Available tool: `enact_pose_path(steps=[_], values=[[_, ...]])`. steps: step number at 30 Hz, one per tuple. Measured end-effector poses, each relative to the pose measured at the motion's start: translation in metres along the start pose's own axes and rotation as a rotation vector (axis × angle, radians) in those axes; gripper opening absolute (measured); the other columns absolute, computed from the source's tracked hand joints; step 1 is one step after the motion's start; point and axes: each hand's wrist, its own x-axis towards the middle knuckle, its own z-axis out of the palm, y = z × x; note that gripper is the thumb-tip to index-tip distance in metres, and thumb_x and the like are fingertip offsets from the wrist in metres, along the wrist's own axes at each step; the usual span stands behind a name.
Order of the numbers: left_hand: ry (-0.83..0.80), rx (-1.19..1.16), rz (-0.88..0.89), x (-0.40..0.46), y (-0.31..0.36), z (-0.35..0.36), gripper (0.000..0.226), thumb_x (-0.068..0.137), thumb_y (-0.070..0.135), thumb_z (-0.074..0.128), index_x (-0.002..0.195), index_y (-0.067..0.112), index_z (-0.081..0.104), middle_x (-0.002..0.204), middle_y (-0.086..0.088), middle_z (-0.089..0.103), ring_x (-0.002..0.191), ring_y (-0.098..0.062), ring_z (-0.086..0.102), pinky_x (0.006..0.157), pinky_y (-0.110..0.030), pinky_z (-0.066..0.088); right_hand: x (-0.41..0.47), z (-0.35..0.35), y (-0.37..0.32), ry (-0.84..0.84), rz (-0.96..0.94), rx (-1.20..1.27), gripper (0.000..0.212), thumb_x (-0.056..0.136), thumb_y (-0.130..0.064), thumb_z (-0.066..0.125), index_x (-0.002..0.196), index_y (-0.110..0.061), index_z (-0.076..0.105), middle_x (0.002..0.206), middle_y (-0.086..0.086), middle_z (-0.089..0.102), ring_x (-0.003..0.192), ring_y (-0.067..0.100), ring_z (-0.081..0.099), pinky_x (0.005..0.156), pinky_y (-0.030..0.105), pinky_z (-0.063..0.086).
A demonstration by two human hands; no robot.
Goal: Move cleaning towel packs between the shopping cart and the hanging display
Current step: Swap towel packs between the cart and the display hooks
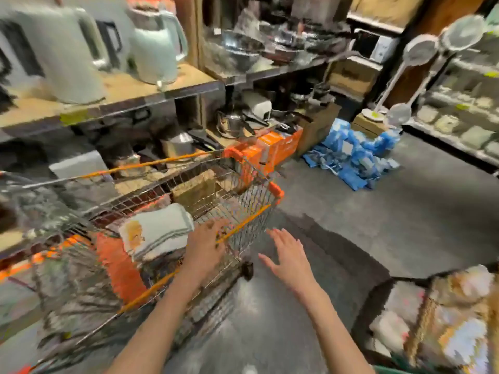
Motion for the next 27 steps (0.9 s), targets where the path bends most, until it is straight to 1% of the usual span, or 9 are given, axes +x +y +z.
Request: enact_pose_path(steps=[2, 5, 7, 9, 12, 16, 20, 24, 27], values=[[0.028, -0.006, -0.128, 0.009, -0.004, 0.000, 0.051, 0.086, 0.017, 0.060, 0.135, 0.025, 0.049, 0.131, -0.008, 0.052, 0.120, -0.030, 0.050, 0.098, -0.039, 0.043, 0.033, -0.001, 0.001, -0.060, -0.100, 0.013, 0.071, 0.090, -0.057, 0.042, 0.149, -0.025, 0.020, 0.156, -0.006, 0.018, 0.145, 0.012, 0.011, 0.117, 0.042, 0.008], [0.085, -0.024, -0.282, 0.015, -0.023, 0.004, 0.052, 0.089, 0.027, 0.055, 0.139, 0.029, 0.040, 0.136, -0.005, 0.045, 0.126, -0.027, 0.042, 0.102, -0.039, 0.038, 0.078, 0.001, -0.006, -0.100, -0.250, 0.041, 0.085, 0.080, -0.076, 0.026, 0.147, -0.024, 0.024, 0.154, -0.006, 0.025, 0.144, 0.013, 0.015, 0.118, 0.044, 0.012], [0.136, -0.061, -0.398, 0.013, -0.039, 0.004, 0.053, 0.091, 0.026, 0.055, 0.140, 0.030, 0.038, 0.140, -0.002, 0.040, 0.127, -0.024, 0.038, 0.103, -0.038, 0.037, 0.106, 0.006, -0.017, -0.126, -0.346, 0.050, 0.067, 0.090, -0.059, 0.041, 0.146, -0.025, 0.026, 0.152, -0.007, 0.027, 0.143, 0.015, 0.018, 0.118, 0.042, 0.013], [0.178, -0.098, -0.486, 0.012, -0.055, 0.002, 0.054, 0.092, 0.025, 0.055, 0.142, 0.029, 0.036, 0.141, -0.001, 0.039, 0.127, -0.023, 0.038, 0.101, -0.036, 0.038, 0.131, 0.015, -0.033, -0.144, -0.444, 0.046, 0.063, 0.092, -0.049, 0.050, 0.145, -0.023, 0.027, 0.151, -0.006, 0.029, 0.143, 0.016, 0.019, 0.118, 0.040, 0.014], [0.227, -0.123, -0.605, 0.012, -0.083, -0.002, 0.057, 0.092, 0.026, 0.055, 0.144, 0.026, 0.033, 0.142, -0.003, 0.039, 0.128, -0.024, 0.038, 0.099, -0.033, 0.035, 0.166, 0.032, -0.062, -0.206, -0.531, 0.022, 0.063, 0.091, -0.049, 0.050, 0.145, -0.024, 0.027, 0.151, -0.007, 0.029, 0.141, 0.013, 0.020, 0.116, 0.034, 0.013], [0.245, -0.224, -0.751, 0.024, -0.124, -0.001, 0.059, 0.091, 0.028, 0.055, 0.144, 0.027, 0.030, 0.145, -0.005, 0.037, 0.130, -0.027, 0.037, 0.104, -0.037, 0.035, 0.211, 0.060, -0.102, -0.258, -0.613, -0.009, 0.065, 0.091, -0.051, 0.049, 0.146, -0.024, 0.027, 0.152, -0.006, 0.028, 0.141, 0.014, 0.021, 0.117, 0.035, 0.015], [0.262, -0.313, -0.842, 0.048, -0.162, -0.003, 0.060, 0.089, 0.027, 0.057, 0.143, 0.025, 0.031, 0.141, -0.006, 0.038, 0.127, -0.028, 0.040, 0.102, -0.037, 0.037, 0.251, 0.083, -0.133, -0.306, -0.646, -0.006, 0.064, 0.091, -0.051, 0.049, 0.145, -0.026, 0.027, 0.149, -0.006, 0.031, 0.137, 0.016, 0.027, 0.114, 0.039, 0.025], [0.321, -0.454, -0.923, 0.073, -0.192, 0.006, 0.058, 0.086, 0.025, 0.060, 0.139, 0.027, 0.036, 0.139, -0.005, 0.037, 0.127, -0.027, 0.039, 0.104, -0.041, 0.036, 0.289, 0.106, -0.153, -0.358, -0.700, -0.057, 0.066, 0.093, -0.051, 0.046, 0.148, -0.025, 0.021, 0.152, -0.006, 0.026, 0.141, 0.015, 0.020, 0.117, 0.035, 0.016], [0.434, -0.570, -1.003, 0.088, -0.211, 0.018, 0.056, 0.085, 0.019, 0.064, 0.136, 0.025, 0.043, 0.136, -0.005, 0.041, 0.126, -0.022, 0.039, 0.104, -0.032, 0.034, 0.316, 0.131, -0.166, -0.418, -0.709, -0.060, 0.068, 0.090, -0.057, 0.042, 0.147, -0.023, 0.023, 0.151, -0.003, 0.028, 0.141, 0.017, 0.022, 0.117, 0.036, 0.017]])
